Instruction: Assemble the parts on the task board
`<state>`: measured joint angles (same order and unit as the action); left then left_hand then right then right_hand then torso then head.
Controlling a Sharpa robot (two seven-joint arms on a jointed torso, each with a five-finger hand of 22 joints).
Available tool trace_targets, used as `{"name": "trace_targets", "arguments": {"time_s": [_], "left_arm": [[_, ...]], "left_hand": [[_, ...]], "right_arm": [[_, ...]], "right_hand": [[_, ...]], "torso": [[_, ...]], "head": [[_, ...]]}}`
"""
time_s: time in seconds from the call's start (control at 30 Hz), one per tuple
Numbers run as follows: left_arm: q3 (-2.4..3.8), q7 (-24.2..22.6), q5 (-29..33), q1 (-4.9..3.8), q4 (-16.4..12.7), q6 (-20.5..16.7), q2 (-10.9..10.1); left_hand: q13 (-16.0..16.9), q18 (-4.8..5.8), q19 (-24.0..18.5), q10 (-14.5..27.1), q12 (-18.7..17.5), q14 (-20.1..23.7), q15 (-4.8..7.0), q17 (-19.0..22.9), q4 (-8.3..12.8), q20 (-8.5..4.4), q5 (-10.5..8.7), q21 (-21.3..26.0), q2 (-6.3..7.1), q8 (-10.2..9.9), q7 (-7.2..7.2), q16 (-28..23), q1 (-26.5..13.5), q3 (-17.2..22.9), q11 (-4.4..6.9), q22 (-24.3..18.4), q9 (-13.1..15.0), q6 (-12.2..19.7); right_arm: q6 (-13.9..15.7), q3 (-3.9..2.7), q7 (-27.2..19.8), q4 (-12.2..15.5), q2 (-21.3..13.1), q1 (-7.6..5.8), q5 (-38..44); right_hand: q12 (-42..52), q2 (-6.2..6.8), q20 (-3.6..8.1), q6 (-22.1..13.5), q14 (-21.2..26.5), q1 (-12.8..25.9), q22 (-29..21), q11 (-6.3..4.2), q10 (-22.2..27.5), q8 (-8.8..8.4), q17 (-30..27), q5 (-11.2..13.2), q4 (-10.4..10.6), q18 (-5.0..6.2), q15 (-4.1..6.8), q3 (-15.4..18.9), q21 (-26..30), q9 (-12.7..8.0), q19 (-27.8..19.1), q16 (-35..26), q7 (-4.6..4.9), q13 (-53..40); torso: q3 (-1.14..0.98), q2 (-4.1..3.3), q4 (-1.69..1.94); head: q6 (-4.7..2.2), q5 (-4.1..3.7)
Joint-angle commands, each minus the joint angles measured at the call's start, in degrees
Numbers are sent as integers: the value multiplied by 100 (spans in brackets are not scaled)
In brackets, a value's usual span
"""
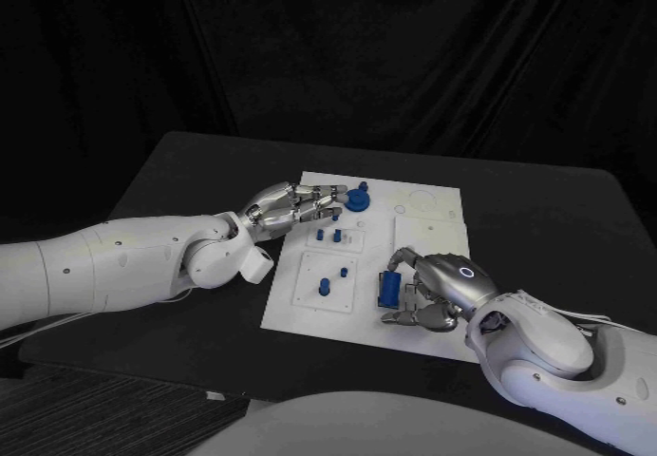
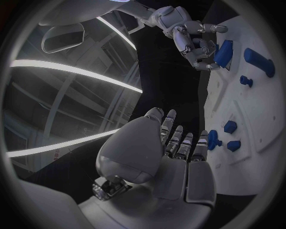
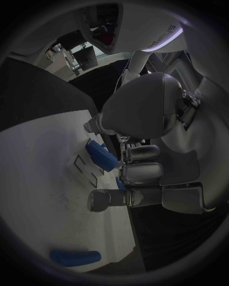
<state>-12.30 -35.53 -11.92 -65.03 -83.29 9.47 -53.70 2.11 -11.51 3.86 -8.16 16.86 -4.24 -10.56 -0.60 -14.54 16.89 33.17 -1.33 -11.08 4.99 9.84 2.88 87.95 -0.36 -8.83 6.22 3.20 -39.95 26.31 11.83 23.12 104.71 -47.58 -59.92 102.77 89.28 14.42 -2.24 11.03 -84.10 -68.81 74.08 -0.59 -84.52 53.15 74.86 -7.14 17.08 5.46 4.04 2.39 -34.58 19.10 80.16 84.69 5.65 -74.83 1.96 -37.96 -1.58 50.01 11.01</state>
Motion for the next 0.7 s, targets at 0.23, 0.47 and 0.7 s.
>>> {"name": "trace_targets", "arguments": {"time_s": [0.23, 0.47, 0.7], "left_arm": [[5, -21, 24, 18, -3, 114, 11], [5, -2, 24, 26, 0, 137, 17], [5, 19, 24, 32, 2, 163, 29]], "left_hand": [[44, 194, 53, 27, 85, -60, -36, -73, 1, 0, 103, -92, -10, 83, 32, 79, 81, 201, -66, 97, 70, -36], [44, 194, 53, 27, 85, -60, -36, -73, 1, 0, 103, -92, -10, 83, 32, 79, 81, 201, -66, 97, 70, -36], [48, 204, 61, 4, 111, -67, -38, -75, 16, 0, 105, -94, -7, 92, 48, 85, 88, 245, -90, 100, 72, -53]], "right_arm": [[325, -1, -62, 17, -23, 15, -12], [272, -1, -63, -18, -7, 15, -12], [160, -1, -53, -52, 17, 15, -12]], "right_hand": [[72, 83, 8, -199, -395, -110, 460, 32, -548, 121, 558, -151, 12, 283, -1, 96, 154, -195, 53, -68, -7, -1517], [72, -236, 6, -190, -392, -354, 464, 30, -548, 225, 544, -1519, -10, 286, 2, -188, 198, -348, 62, -77, -9, -1517], [72, -407, 15, -199, -391, -556, 466, 19, -548, 270, 555, -3168, -33, 289, 10, -397, 251, -527, 60, -73, -11, -1517]], "torso": [[-1, 2, -2], [1, 5, -1], [0, 1, 1]], "head": [[-1, 2], [-1, -6], [-1, -17]]}}
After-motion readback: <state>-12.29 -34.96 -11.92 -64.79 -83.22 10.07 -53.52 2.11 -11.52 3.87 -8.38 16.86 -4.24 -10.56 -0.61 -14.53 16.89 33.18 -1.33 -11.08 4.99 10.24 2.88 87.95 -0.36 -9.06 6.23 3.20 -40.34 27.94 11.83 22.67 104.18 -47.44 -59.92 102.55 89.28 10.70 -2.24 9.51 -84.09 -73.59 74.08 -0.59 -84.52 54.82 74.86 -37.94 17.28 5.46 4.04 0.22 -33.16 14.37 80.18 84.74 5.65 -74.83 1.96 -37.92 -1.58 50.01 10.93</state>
